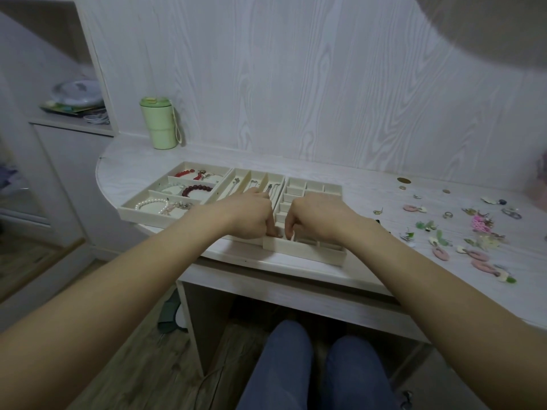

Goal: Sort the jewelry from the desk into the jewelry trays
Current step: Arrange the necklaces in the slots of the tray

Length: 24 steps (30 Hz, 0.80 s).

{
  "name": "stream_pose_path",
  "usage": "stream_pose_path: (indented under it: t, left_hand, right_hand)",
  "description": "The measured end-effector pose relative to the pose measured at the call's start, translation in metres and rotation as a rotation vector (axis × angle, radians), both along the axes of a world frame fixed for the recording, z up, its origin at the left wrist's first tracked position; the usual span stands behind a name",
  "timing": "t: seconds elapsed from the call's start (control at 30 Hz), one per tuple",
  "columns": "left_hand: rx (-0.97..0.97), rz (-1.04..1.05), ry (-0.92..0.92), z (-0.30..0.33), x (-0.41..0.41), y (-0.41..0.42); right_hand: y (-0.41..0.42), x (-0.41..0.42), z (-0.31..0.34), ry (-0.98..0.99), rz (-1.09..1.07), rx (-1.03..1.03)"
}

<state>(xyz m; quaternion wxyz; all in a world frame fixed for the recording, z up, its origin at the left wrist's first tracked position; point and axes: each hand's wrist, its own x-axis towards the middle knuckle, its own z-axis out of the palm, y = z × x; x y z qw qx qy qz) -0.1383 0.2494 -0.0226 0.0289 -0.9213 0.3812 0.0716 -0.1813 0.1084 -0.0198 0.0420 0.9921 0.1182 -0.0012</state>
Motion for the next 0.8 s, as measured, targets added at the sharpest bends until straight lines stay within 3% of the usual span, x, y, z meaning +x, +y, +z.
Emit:
stream_pose_path:
  t: [0.13, 0.43, 0.57, 0.8]
  left_hand:
    - [-0.063, -0.014, 0.025, -0.001, 0.003, 0.002]
    - [0.038, -0.089, -0.102, 0.002, 0.003, -0.003]
    - [-0.006, -0.099, -0.090, 0.002, 0.004, -0.004]
    - [-0.009, -0.108, -0.061, -0.001, 0.008, -0.001]
  right_hand:
    - [0.000, 0.003, 0.000, 0.001, 0.006, 0.005]
    - [-0.007, 0.005, -0.004, -0.022, -0.014, 0.079]
    - [-0.008, 0.008, -0.001, 0.013, -0.023, 0.105]
    - [-0.003, 0.012, -0.001, 0.047, 0.016, -0.028]
